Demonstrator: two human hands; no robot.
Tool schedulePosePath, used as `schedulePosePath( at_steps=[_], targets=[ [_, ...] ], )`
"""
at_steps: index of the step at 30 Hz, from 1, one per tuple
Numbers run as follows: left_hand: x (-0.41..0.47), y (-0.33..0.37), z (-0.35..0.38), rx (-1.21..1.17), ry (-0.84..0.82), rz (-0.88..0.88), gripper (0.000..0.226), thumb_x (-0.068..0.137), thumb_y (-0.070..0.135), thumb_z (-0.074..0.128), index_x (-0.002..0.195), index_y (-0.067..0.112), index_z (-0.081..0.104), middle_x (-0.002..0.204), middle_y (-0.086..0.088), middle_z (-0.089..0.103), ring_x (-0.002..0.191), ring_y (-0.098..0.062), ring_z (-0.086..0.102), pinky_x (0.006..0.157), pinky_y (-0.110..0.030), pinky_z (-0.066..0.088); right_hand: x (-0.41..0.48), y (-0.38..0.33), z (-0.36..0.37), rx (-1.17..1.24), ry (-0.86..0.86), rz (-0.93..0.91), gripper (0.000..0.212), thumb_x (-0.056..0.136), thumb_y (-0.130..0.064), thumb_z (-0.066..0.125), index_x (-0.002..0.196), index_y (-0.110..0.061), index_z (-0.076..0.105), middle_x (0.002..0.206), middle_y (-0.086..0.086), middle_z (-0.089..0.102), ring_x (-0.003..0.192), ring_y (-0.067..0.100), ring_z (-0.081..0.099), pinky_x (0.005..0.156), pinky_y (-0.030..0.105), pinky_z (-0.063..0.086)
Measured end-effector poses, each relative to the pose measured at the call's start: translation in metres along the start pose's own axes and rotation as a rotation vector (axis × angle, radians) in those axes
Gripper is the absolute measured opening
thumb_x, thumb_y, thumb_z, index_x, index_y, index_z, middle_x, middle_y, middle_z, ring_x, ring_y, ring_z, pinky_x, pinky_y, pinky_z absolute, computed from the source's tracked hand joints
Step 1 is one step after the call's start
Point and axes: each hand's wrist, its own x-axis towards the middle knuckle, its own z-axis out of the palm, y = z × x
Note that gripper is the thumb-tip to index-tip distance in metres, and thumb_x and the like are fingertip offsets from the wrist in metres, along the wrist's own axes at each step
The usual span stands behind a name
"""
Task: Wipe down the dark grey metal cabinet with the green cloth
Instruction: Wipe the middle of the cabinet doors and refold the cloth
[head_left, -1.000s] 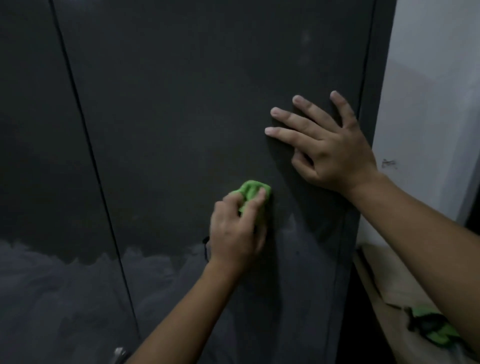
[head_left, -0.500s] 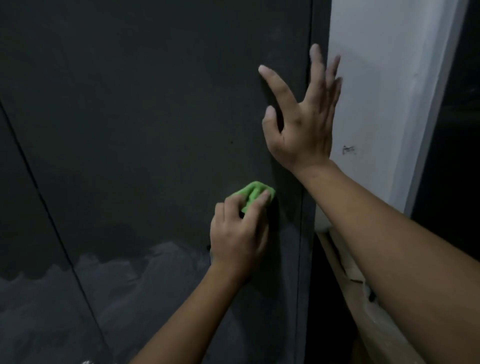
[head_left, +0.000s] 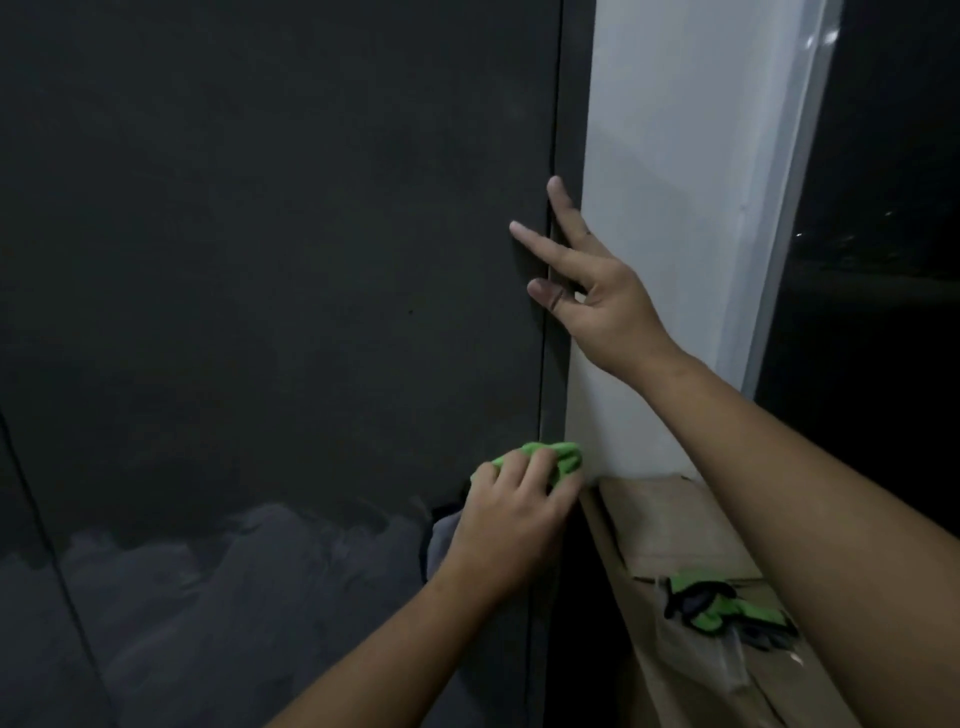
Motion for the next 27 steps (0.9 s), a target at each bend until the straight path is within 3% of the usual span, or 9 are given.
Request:
schedulePosePath(
  at_steps=[2, 6, 13, 17, 19, 21, 23, 25, 27],
  targets=[
    [-0.011, -0.003, 0.000, -0.012, -0.032, 0.011, 0.040, 0.083, 0.032, 0.062, 0.122, 0.027, 0.064, 0.108, -0.007, 0.060, 0.084, -0.027, 0.055, 0.060, -0.035, 0.042, -0.006, 0.002, -0.007, 0.081, -0.005, 0.051, 0.060, 0.093, 0.009, 0.061, 0.146, -0.015, 0.050, 0.166, -0.003, 0.019, 0.153, 0.008, 0.016, 0.118, 0.015, 0.025],
    [-0.007, -0.017, -0.012, -0.020, -0.020, -0.001, 0.041, 0.084, 0.034, 0.063, 0.125, 0.030, 0.063, 0.106, -0.008, 0.060, 0.078, -0.027, 0.050, 0.055, -0.034, 0.041, -0.015, 0.001, -0.006, 0.182, 0.024, 0.108, 0.073, 0.090, 0.009, 0.065, 0.153, -0.017, 0.039, 0.165, -0.011, 0.022, 0.151, 0.002, 0.018, 0.121, 0.045, 0.032],
    [0.041, -0.032, -0.035, -0.022, 0.169, -0.187, 0.040, 0.085, 0.025, 0.065, 0.125, 0.027, 0.066, 0.101, -0.012, 0.059, 0.075, -0.029, 0.050, 0.054, -0.035, 0.043, -0.018, -0.006, -0.005, 0.212, 0.053, 0.169, 0.084, 0.089, 0.009, 0.067, 0.156, -0.028, 0.032, 0.162, -0.021, 0.023, 0.147, -0.008, 0.021, 0.116, 0.038, 0.040],
    [0.026, -0.031, -0.030, -0.056, 0.032, -0.060, 0.051, 0.083, 0.031, 0.068, 0.133, 0.029, 0.059, 0.109, -0.008, 0.056, 0.082, -0.026, 0.053, 0.058, -0.034, 0.044, -0.020, -0.003, -0.007, 0.274, 0.042, 0.150, 0.086, 0.085, 0.016, 0.066, 0.152, -0.030, 0.037, 0.159, -0.022, 0.029, 0.148, 0.001, 0.028, 0.114, 0.031, 0.041],
    [0.016, -0.034, -0.031, -0.077, -0.041, -0.001, 0.052, 0.078, 0.037, 0.073, 0.128, 0.034, 0.061, 0.109, -0.003, 0.055, 0.085, -0.021, 0.053, 0.059, -0.033, 0.044, -0.026, -0.001, -0.005, 0.384, 0.137, 0.187, 0.074, 0.083, 0.027, 0.054, 0.138, -0.022, 0.057, 0.150, -0.017, 0.048, 0.141, 0.010, 0.045, 0.107, 0.028, 0.048],
    [0.012, -0.037, -0.038, -0.109, -0.081, 0.006, 0.047, 0.073, 0.040, 0.073, 0.120, 0.040, 0.065, 0.106, 0.002, 0.055, 0.086, -0.018, 0.053, 0.061, -0.031, 0.045, -0.037, 0.000, -0.004, 0.577, 0.352, 0.319, 0.055, 0.082, 0.030, 0.038, 0.102, -0.009, 0.072, 0.113, -0.005, 0.075, 0.108, 0.019, 0.071, 0.088, 0.030, 0.059],
    [0.015, -0.041, -0.047, -0.114, -0.073, -0.002, 0.037, 0.077, 0.040, 0.063, 0.114, 0.041, 0.068, 0.104, 0.003, 0.055, 0.084, -0.017, 0.055, 0.059, -0.029, 0.048, -0.050, 0.004, -0.004, 0.610, 0.484, 0.406, 0.045, 0.081, 0.026, 0.034, 0.075, -0.003, 0.068, 0.075, 0.006, 0.076, 0.075, 0.019, 0.074, 0.071, 0.031, 0.060],
    [0.029, -0.050, -0.058, -0.110, 0.011, -0.051, 0.033, 0.083, 0.034, 0.063, 0.116, 0.036, 0.070, 0.103, -0.002, 0.057, 0.083, -0.020, 0.056, 0.056, -0.031, 0.050, -0.062, 0.011, -0.003, 0.518, 0.488, 0.417, 0.042, 0.081, 0.025, 0.038, 0.068, -0.001, 0.067, 0.065, 0.009, 0.072, 0.068, 0.019, 0.070, 0.069, 0.030, 0.060],
    [0.056, -0.063, -0.073, -0.101, 0.118, -0.108, 0.037, 0.081, 0.026, 0.072, 0.118, 0.031, 0.071, 0.103, -0.008, 0.058, 0.084, -0.024, 0.056, 0.056, -0.034, 0.051, -0.067, 0.012, 0.001, 0.418, 0.463, 0.411, 0.039, 0.083, 0.024, 0.042, 0.077, -0.002, 0.070, 0.074, 0.007, 0.075, 0.077, 0.014, 0.072, 0.077, 0.025, 0.058]
  ],
)
